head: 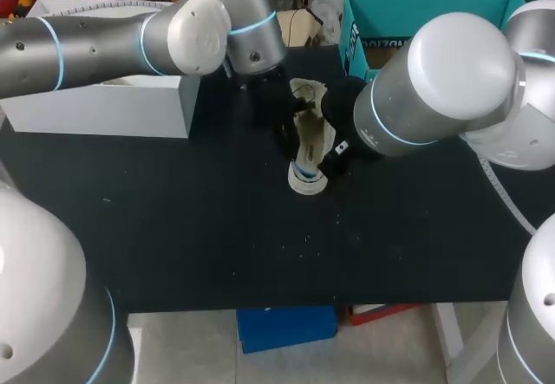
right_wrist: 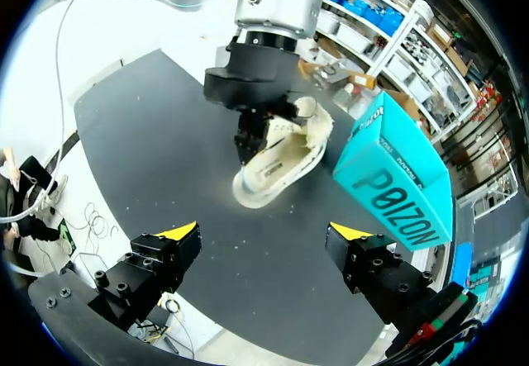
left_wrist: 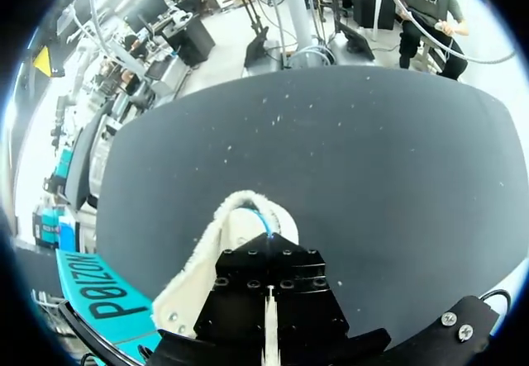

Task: Take the shoe out of the shoebox, open the shoe tongue, remove and reinsert the insole, then place the shoe into the shoebox

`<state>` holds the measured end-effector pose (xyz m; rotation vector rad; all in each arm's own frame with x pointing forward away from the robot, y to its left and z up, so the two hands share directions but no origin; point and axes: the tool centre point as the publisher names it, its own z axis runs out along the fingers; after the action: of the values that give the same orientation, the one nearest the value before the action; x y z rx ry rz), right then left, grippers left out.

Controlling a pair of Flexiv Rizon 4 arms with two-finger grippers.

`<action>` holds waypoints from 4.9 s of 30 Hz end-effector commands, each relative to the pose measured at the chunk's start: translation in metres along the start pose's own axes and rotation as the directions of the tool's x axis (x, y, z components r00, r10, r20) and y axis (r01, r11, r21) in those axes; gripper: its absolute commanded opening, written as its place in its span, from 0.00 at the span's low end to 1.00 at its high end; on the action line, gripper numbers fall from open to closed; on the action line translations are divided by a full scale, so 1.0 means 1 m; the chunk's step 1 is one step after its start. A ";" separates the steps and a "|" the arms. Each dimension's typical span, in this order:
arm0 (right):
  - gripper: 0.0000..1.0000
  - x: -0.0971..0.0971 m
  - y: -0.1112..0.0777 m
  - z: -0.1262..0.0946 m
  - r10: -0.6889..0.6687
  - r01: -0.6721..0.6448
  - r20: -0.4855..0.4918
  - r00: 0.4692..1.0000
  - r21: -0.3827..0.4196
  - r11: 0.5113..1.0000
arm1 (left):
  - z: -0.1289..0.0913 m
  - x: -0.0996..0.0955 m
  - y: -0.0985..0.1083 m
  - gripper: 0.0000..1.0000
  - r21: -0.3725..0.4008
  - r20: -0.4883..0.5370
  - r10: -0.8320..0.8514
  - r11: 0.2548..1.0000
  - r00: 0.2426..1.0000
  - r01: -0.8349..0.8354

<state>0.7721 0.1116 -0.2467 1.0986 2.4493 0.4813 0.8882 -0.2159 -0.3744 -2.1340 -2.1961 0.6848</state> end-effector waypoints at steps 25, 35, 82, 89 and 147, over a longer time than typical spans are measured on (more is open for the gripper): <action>1.00 0.000 -0.001 0.001 0.001 -0.001 -0.002 1.000 -0.002 1.000 | 0.022 -0.010 -0.004 0.00 0.008 -0.160 0.057 0.998 0.985 -0.056; 1.00 0.000 -0.001 0.001 0.001 -0.001 -0.002 1.000 -0.002 1.000 | 0.050 -0.006 0.011 0.00 -0.097 -0.164 0.077 0.991 0.983 -0.094; 1.00 0.000 -0.001 0.001 0.001 -0.001 -0.002 1.000 -0.002 1.000 | -0.132 0.010 0.159 0.00 -0.104 0.351 -0.315 0.923 0.882 0.371; 1.00 0.000 -0.001 0.001 0.001 -0.001 -0.002 1.000 -0.002 1.000 | -0.113 -0.011 0.178 0.00 -0.065 0.343 -0.340 0.921 0.876 0.383; 1.00 0.000 -0.001 0.001 0.001 -0.001 -0.002 1.000 -0.002 1.000 | -0.100 -0.025 0.118 0.00 -0.057 0.189 -0.236 0.966 0.953 0.251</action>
<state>0.7721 0.1116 -0.2467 1.0986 2.4494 0.4814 1.0199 -0.1985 -0.2967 -1.8572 -2.5901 0.7955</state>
